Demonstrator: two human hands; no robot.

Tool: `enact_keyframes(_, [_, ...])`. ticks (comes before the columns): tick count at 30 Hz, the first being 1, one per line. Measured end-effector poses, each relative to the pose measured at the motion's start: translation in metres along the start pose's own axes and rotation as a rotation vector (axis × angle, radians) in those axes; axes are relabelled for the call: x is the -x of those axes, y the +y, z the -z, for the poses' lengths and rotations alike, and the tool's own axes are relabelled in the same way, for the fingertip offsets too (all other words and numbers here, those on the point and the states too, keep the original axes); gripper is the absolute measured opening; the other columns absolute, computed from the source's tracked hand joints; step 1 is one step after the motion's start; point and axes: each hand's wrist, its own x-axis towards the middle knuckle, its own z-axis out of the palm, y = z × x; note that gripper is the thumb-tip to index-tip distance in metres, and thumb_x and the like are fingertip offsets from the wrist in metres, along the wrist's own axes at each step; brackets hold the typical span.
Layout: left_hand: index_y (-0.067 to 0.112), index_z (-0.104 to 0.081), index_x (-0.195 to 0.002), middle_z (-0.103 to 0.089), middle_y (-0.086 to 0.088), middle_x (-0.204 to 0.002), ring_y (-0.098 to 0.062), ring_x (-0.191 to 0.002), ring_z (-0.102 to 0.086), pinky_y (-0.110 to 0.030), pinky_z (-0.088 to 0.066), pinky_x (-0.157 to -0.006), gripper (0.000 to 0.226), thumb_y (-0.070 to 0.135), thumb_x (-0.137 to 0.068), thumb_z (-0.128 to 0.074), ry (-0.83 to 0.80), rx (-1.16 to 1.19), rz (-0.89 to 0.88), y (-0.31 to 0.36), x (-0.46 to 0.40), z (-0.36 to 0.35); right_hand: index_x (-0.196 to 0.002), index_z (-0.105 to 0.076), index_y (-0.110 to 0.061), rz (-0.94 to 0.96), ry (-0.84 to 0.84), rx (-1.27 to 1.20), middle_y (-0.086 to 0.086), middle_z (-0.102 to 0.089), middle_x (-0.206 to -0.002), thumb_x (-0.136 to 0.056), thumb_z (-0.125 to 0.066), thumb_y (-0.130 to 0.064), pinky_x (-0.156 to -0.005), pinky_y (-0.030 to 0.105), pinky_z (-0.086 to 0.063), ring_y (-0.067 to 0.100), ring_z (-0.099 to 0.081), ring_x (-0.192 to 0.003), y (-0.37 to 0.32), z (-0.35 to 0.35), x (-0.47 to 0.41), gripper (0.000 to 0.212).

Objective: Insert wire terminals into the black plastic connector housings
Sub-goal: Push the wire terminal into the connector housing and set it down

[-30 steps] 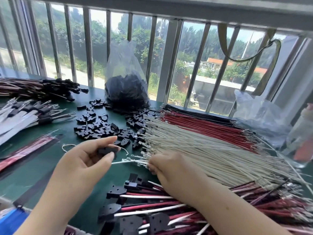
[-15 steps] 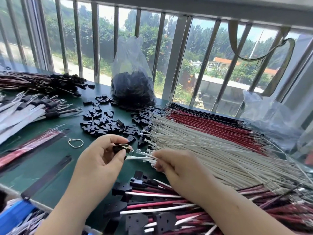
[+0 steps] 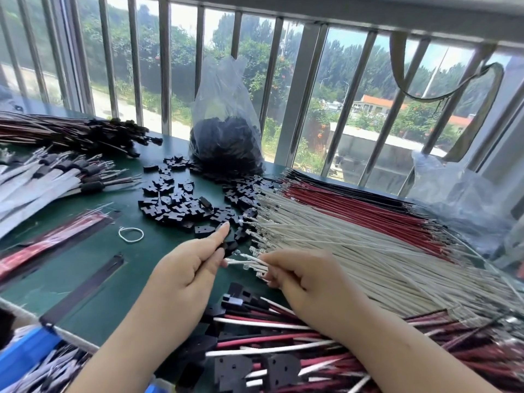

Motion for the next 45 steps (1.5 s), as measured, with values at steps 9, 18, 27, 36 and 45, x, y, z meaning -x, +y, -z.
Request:
enact_keyframes(9, [0.051, -0.067, -0.089, -0.072, 0.010, -0.090, -0.011, -0.078, -0.068, -0.020, -0.053, -0.075, 0.059, -0.003, -0.069, -0.077, 0.015, 0.129, 0.058, -0.006, -0.002, 0.003, -0.090, -0.069, -0.041, 0.061, 0.229, 0.092, -0.031, -0.064, -0.078, -0.080, -0.053, -0.053, -0.058, 0.009, -0.046, -0.007, -0.058, -0.069, 0.000, 0.011, 0.001, 0.023])
enact_keyframes(18, [0.042, -0.069, -0.086, -0.073, 0.000, -0.085, -0.020, -0.075, -0.069, -0.028, -0.057, -0.073, 0.046, 0.002, -0.066, -0.081, -0.038, 0.142, 0.073, -0.005, -0.001, 0.005, -0.081, -0.072, -0.041, 0.091, 0.264, 0.177, -0.025, -0.061, -0.065, -0.076, -0.067, -0.043, -0.052, 0.004, -0.038, -0.012, -0.051, -0.060, -0.001, 0.010, 0.002, 0.007])
enact_keyframes(27, [0.036, -0.071, -0.088, -0.073, -0.007, -0.074, -0.010, -0.060, -0.066, -0.016, -0.053, -0.060, 0.032, 0.034, -0.056, -0.073, -0.179, 0.307, 0.178, 0.003, 0.001, 0.012, -0.088, -0.070, -0.039, 0.099, 0.264, 0.098, -0.022, -0.064, -0.069, -0.079, -0.060, -0.048, -0.051, 0.010, -0.040, 0.000, -0.056, -0.060, -0.001, 0.011, 0.004, 0.016])
enact_keyframes(36, [0.029, -0.074, -0.082, -0.073, -0.003, -0.074, -0.012, -0.060, -0.067, -0.013, -0.051, -0.058, 0.041, 0.043, -0.044, -0.075, -0.108, 0.376, 0.232, -0.002, 0.000, 0.016, -0.096, -0.064, -0.053, 0.061, 0.237, 0.017, -0.024, -0.065, -0.073, -0.078, -0.061, -0.055, -0.054, 0.021, -0.050, 0.005, -0.060, -0.062, -0.002, 0.010, 0.006, 0.018])
enact_keyframes(45, [0.028, -0.074, -0.084, -0.074, -0.006, -0.080, -0.011, -0.067, -0.069, -0.015, -0.052, -0.059, 0.037, 0.024, -0.048, -0.081, -0.184, 0.381, 0.241, -0.003, 0.000, 0.017, -0.087, -0.053, -0.042, 0.074, 0.046, 0.195, -0.020, -0.060, -0.078, -0.083, -0.054, -0.040, -0.058, 0.017, -0.046, 0.004, -0.057, -0.071, -0.003, 0.011, 0.006, 0.005])
